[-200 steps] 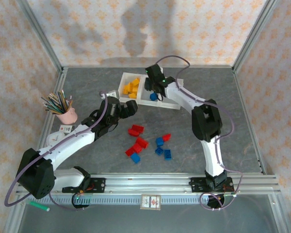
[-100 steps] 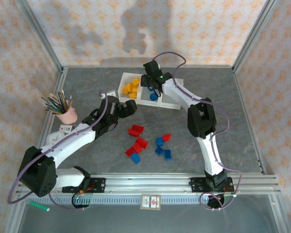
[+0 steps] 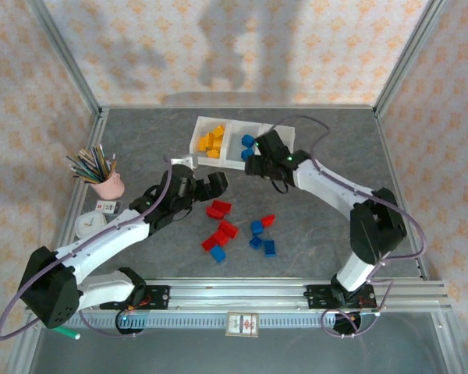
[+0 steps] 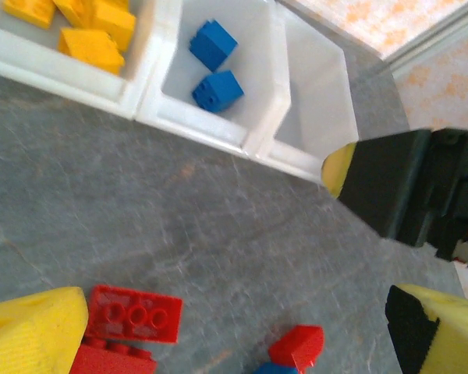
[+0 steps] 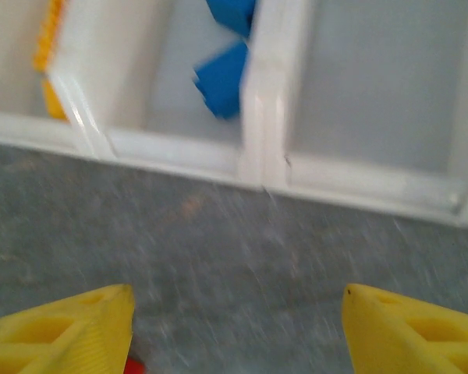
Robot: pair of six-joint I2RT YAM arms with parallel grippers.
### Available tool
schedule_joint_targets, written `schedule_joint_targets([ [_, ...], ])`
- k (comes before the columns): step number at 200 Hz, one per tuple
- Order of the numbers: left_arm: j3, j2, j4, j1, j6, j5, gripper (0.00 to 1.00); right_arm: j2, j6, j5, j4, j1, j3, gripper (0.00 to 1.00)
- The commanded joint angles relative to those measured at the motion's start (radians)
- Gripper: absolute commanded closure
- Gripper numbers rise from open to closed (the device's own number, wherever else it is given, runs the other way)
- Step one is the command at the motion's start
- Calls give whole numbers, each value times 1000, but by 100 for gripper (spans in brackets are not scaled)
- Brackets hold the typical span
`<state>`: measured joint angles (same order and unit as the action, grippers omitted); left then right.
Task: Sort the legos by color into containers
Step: Pick up the lego from the bottom-center of the table.
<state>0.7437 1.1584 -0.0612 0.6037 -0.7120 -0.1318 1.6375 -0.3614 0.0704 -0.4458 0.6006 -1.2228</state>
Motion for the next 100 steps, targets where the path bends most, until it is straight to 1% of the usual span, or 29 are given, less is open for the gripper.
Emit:
schedule_joint_targets([
  [1,-37,-21,-23,52,-38,-9,1,-78,-66,-31,-10,45,114,29],
  [32,-88,-34,-5,105,-81,-4,1,-144,-133,-62,-72,125,220,27],
  [60,-122,-42,8,120,-105,1,1,-189,-238,-92,-102,205,286,24],
  [79,-128,-49,-4,122,-112,1,1,-186,-286,-109,-106,270,303,25],
  [100,-146,-73,-21,123,-126,26,1,-153,-305,-83,-92,321,320,29],
])
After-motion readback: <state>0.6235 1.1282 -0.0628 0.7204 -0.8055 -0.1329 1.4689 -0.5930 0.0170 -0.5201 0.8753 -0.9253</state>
